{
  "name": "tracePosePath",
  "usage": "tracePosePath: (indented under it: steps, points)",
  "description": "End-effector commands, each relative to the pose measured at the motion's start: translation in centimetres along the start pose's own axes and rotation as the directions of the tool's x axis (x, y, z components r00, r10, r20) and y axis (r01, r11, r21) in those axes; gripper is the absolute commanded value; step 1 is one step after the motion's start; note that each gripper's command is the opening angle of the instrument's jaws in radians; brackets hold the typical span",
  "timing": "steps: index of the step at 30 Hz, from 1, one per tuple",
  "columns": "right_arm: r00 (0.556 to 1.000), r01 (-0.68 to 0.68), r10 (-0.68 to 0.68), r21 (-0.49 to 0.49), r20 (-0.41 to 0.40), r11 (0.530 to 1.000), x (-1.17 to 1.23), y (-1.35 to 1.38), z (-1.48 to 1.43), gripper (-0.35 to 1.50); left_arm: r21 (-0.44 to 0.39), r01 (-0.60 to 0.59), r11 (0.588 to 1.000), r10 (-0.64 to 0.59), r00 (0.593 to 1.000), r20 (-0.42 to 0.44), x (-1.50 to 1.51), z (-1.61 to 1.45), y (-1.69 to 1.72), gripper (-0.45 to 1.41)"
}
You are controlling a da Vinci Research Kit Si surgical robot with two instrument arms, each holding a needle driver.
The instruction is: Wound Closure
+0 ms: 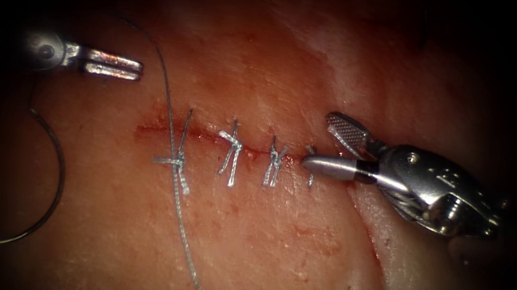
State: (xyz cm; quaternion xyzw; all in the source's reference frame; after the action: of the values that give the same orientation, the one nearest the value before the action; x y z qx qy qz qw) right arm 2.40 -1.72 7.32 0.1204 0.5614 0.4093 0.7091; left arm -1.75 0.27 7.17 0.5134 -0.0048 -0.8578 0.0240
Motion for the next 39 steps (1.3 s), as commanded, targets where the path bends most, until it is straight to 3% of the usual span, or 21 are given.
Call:
tracePosePath:
  steps: [1,4,8,12,13,14,18,22,23,26,30,34,39]
  points:
    - [1.000,0.000,0.000,0.003,-0.001,1.000,-0.05,-0.02,0.08,1.48,-0.014,-0.012,1.000,0.012,1.000,0.022,-0.11,0.10,0.04,-0.45]
    - [1.000,0.001,-0.001,0.003,-0.001,1.000,-0.06,-0.02,0.07,1.48,-0.038,-0.019,0.999,0.021,0.997,0.068,-0.27,0.17,0.10,-0.42]
    - [1.000,0.001,-0.001,0.004,-0.001,1.000,-0.06,-0.03,0.06,1.48,-0.079,0.068,0.995,-0.060,0.994,0.092,-0.42,0.23,0.13,0.34]
    - [1.000,0.001,-0.001,0.004,0.000,1.000,-0.06,-0.03,0.06,1.48,-0.122,0.089,0.989,-0.073,0.989,0.131,-0.47,0.20,0.18,0.37]
    - [1.000,0.001,-0.001,0.005,0.000,1.000,-0.06,-0.03,0.05,1.48,-0.133,0.105,0.986,-0.084,0.985,0.150,-0.48,0.18,0.20,0.46]
    - [1.000,0.001,-0.001,0.005,0.000,1.000,-0.06,-0.03,0.05,1.48,-0.144,0.157,0.977,-0.130,0.975,0.179,-0.47,0.12,0.19,0.81]
    - [1.000,0.001,-0.001,0.005,0.000,1.000,-0.06,-0.03,0.05,1.48,-0.151,0.199,0.968,-0.170,0.969,0.181,-0.39,0.01,0.11,0.74]
    - [1.000,0.001,-0.001,0.005,0.000,1.000,-0.06,-0.03,0.05,1.48,-0.152,0.225,0.963,-0.207,0.970,0.124,-0.15,-0.12,-0.06,0.73]
    - [1.000,0.001,-0.001,0.006,0.000,1.000,-0.06,-0.04,0.04,1.48,-0.147,0.251,0.957,-0.243,0.967,0.072,0.10,-0.23,-0.21,0.71]
    - [1.000,0.001,-0.001,0.006,0.000,1.000,-0.06,-0.05,0.04,1.48,-0.135,0.265,0.955,-0.267,0.964,0.004,0.45,-0.35,-0.33,0.69]
    - [1.000,0.001,-0.001,0.006,0.000,1.000,-0.06,-0.05,0.04,1.48,-0.116,0.245,0.962,-0.253,0.966,-0.059,0.76,-0.46,-0.38,0.64]
    - [1.000,0.001,-0.001,0.006,0.000,1.000,-0.06,-0.05,0.04,1.48,-0.105,0.260,0.960,-0.269,0.959,-0.089,0.91,-0.52,-0.34,0.63]
    - [1.000,0.000,0.000,0.006,0.000,1.000,-0.06,-0.06,0.03,1.48,-0.110,0.374,0.921,-0.383,0.921,-0.075,1.12,-0.61,0.03,0.64]
